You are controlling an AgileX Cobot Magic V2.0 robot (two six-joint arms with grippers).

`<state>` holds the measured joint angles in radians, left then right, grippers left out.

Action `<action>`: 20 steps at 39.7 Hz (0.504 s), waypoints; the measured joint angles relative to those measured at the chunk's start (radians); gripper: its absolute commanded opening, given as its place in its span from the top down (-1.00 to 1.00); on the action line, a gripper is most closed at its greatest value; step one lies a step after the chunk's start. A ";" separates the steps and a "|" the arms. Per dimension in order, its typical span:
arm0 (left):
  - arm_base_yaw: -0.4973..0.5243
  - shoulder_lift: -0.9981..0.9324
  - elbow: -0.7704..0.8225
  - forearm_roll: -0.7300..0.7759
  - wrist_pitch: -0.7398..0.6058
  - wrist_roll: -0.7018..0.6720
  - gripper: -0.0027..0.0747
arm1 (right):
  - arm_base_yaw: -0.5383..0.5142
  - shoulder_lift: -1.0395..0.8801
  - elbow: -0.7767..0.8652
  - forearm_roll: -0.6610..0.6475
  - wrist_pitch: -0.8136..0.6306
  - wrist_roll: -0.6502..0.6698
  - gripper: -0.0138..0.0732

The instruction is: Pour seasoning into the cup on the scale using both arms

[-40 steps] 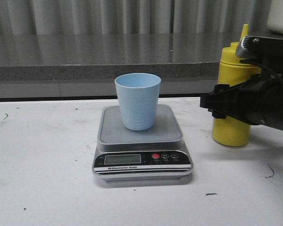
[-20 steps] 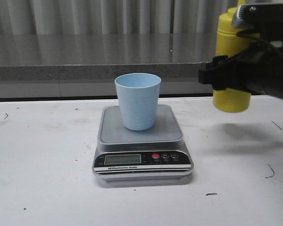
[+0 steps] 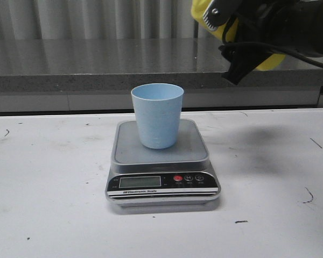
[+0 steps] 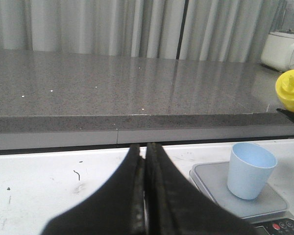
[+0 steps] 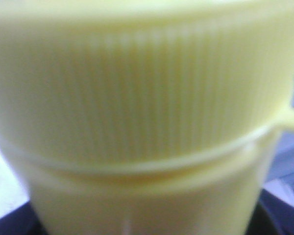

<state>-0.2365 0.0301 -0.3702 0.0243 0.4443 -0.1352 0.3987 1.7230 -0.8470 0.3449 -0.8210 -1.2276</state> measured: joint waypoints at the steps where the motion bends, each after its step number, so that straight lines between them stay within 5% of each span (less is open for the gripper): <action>1: 0.000 0.000 0.000 0.000 0.000 0.000 0.98 | 0.000 0.000 -0.001 -0.003 -0.004 -0.036 0.36; 10: 0.000 0.000 0.000 0.000 0.000 0.000 0.98 | 0.000 0.000 -0.001 -0.103 -0.096 -0.367 0.36; 20: 0.000 0.000 0.000 0.000 0.000 -0.001 0.98 | 0.000 0.000 -0.008 -0.274 -0.208 -0.557 0.36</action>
<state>-0.2365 0.0301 -0.3702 0.0243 0.4443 -0.1359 0.3987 1.7230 -0.8547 0.0711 -1.0290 -1.7847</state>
